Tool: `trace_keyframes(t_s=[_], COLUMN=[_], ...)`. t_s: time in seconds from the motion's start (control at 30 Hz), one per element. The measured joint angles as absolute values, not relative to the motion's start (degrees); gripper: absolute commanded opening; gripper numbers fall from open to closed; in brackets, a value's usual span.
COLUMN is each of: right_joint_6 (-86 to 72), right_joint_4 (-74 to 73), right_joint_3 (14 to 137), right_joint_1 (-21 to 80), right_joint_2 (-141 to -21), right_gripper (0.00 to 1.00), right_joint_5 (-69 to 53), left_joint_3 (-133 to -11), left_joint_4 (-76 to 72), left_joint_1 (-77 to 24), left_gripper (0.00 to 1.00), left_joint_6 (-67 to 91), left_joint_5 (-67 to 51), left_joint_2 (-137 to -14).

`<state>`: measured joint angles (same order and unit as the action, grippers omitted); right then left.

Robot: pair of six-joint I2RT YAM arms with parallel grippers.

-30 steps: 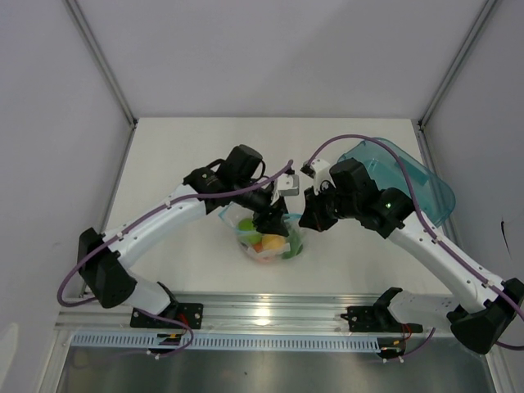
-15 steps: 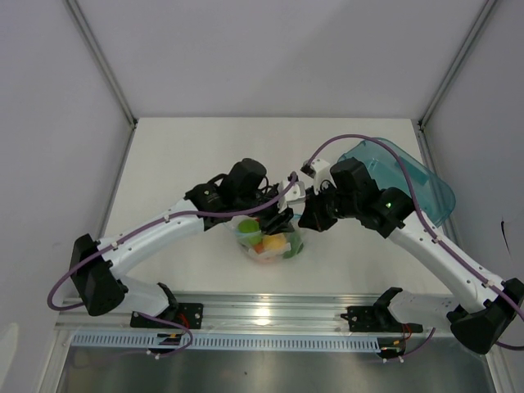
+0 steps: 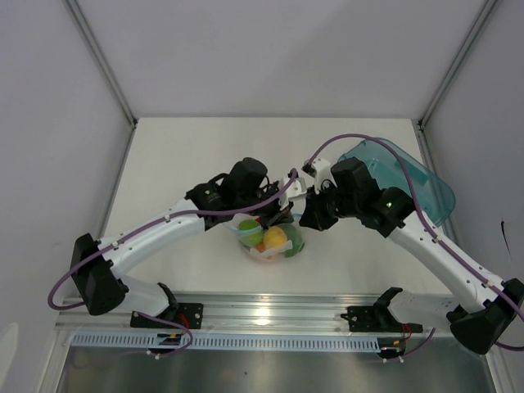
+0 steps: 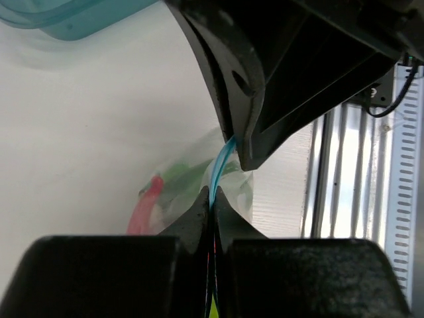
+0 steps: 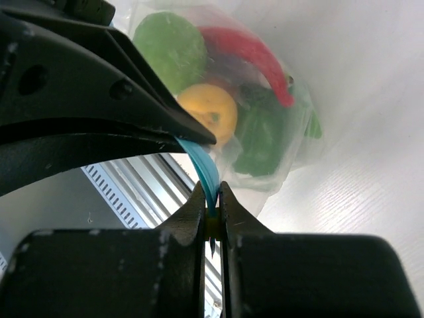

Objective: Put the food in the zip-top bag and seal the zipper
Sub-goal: Adjust the zipper food storage bag at the center of the board.

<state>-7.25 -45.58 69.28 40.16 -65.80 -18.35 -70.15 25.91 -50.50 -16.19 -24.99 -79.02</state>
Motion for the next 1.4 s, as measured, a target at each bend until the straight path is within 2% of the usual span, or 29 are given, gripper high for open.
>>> trace_keyframes(t_s=[0.07, 0.13, 0.17, 0.2, 0.23, 0.6, 0.63, 0.73, 0.77, 0.8, 0.87, 1.0, 1.23, 1.27, 1.4], right_joint_6=[-7.4, -7.8, -7.9, -8.2, -8.1, -9.0, -9.0, -9.1, -9.2, -9.5, -10.1, -10.8, -10.9, -10.9, -11.4], right_joint_4=[-45.6, -45.7, -45.8, -45.8, -45.9, -44.4, -44.0, -42.2, -41.5, -40.3, -38.3, -34.0, -26.0, -24.9, -22.2], right_joint_3=[69.3, 69.3, 69.3, 69.3, 69.2, 64.4, 63.0, 59.4, 58.2, 57.0, 54.8, 51.5, 48.6, 48.1, 46.1], right_joint_1=[40.1, 39.8, 39.6, 39.4, 39.3, 38.8, 38.6, 38.2, 38.2, 38.2, 38.2, 38.2, 38.1, 38.1, 38.1], right_joint_2=[-65.8, -65.8, -65.7, -65.5, -65.3, -57.6, -56.5, -53.4, -52.5, -51.4, -49.3, -45.1, -42.0, -42.0, -42.2], right_gripper=[0.2, 0.47, 0.8, 0.99, 0.99, 0.99, 0.97, 0.76, 0.66, 0.61, 0.57, 0.56, 0.43, 0.36, 0.22], right_joint_5=[-17.8, -17.1, -16.7, -16.1, -15.4, -9.0, -10.0, -13.4, -14.7, -15.9, -17.9, -20.7, -24.2, -24.7, -25.5], left_joint_3=[-71.0, -71.3, -71.3, -71.3, -71.3, -71.3, -71.3, -71.3, -71.3, -71.3, -71.3, -71.4, -71.5, -71.5, -71.5], left_joint_4=[27.2, 27.7, 28.0, 28.3, 28.5, 30.0, 30.0, 30.0, 30.0, 30.0, 30.1, 30.3, 30.0, 29.8, 28.4], left_joint_1=[-50.2, -49.7, -49.4, -49.3, -49.1, -46.2, -45.6, -44.5, -44.3, -44.2, -44.2, -44.2, -44.2, -44.2, -44.2], left_gripper=[0.01, 0.0, 0.01, 0.01, 0.01, 0.01, 0.01, 0.0, 0.01, 0.01, 0.01, 0.01, 0.01, 0.01, 0.01], left_joint_6=[-15.1, -13.7, -12.8, -11.9, -11.0, -4.4, -3.8, -1.9, -1.2, -0.7, 0.5, 2.3, 5.5, 6.0, 7.7], left_joint_5=[-26.6, -28.8, -29.8, -30.8, -31.8, -39.3, -39.9, -41.5, -42.0, -42.5, -43.3, -45.2, -48.1, -48.4, -49.4], left_joint_2=[-79.7, -80.3, -80.4, -80.5, -80.5, -80.2, -80.2, -80.2, -80.2, -80.2, -80.2, -80.2, -80.2, -80.2, -80.2])
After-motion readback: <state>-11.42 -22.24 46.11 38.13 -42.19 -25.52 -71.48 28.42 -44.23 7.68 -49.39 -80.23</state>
